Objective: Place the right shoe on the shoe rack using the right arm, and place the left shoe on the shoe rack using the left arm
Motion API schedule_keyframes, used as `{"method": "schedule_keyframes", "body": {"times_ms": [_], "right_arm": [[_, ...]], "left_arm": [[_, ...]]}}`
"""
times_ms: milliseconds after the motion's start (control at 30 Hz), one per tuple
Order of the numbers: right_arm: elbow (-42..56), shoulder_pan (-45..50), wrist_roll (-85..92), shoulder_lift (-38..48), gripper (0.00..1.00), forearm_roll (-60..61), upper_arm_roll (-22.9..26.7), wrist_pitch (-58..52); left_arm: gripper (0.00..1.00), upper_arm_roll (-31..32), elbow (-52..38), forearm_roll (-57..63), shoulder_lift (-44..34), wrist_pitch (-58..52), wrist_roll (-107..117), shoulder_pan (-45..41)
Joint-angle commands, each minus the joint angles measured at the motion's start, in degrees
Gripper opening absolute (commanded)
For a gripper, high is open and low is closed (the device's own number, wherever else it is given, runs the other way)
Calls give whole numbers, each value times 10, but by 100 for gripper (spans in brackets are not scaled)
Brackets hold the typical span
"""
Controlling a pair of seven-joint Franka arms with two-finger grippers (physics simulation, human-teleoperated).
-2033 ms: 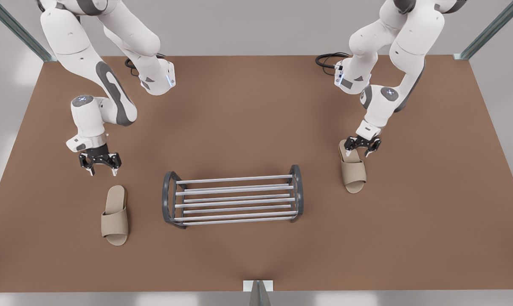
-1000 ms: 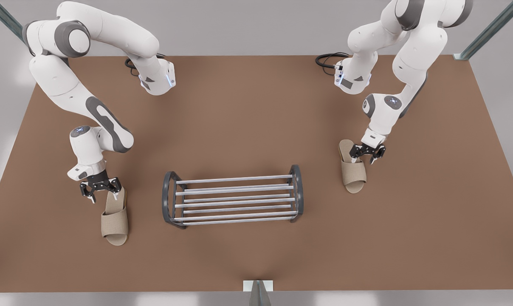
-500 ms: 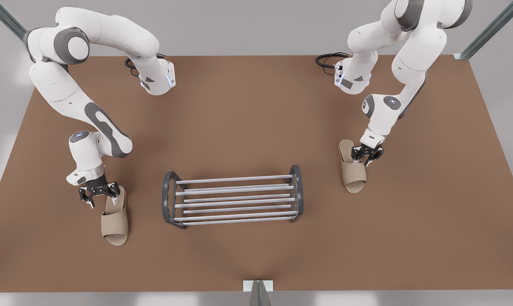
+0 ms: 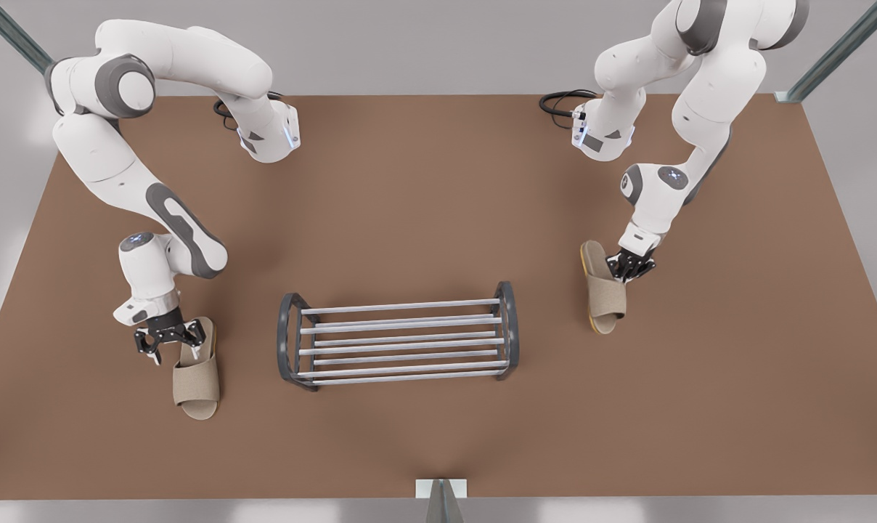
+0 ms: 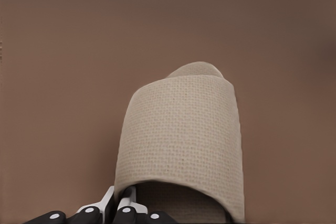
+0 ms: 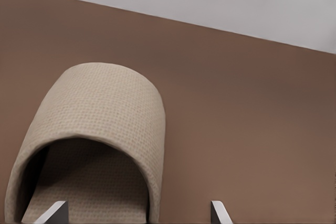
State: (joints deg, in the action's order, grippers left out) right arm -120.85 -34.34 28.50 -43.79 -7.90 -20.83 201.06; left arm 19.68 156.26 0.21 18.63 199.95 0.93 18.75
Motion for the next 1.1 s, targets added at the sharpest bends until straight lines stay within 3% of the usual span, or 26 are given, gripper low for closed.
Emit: {"method": "schedule_keyframes", "body": {"times_ms": [0,167,233,400,533,567,600,667,767,1067], "right_arm": [[5,-3,2,-4,100,0,0,-1],[9,-2,0,-9,100,2,0,-1],[9,0,-2,-9,100,3,0,-1],[12,7,-19,-9,100,6,-1,-1],[13,17,-37,-9,100,6,-1,-1],[12,16,-36,-9,100,6,-1,-1],[11,13,-36,-8,100,6,-1,-1],[11,9,-30,-8,100,4,0,-1],[12,4,-19,-6,100,1,0,-1],[-26,2,-30,31,100,1,-3,-1]], "left_arm": [[21,0,-3,1,0,-1,-2,1],[21,-10,-50,2,-20,-39,-23,5],[21,-8,-96,1,-68,-156,-16,9],[21,0,-235,-1,-82,-329,51,-21],[21,5,-297,3,-145,-456,90,-38],[21,31,-315,4,-158,-486,126,-42],[21,44,-343,5,-156,-509,133,-50],[21,49,-418,116,-149,-595,231,-82],[21,50,-448,211,-138,-636,390,-174],[21,50,-603,351,-9,-791,647,-328]]}}
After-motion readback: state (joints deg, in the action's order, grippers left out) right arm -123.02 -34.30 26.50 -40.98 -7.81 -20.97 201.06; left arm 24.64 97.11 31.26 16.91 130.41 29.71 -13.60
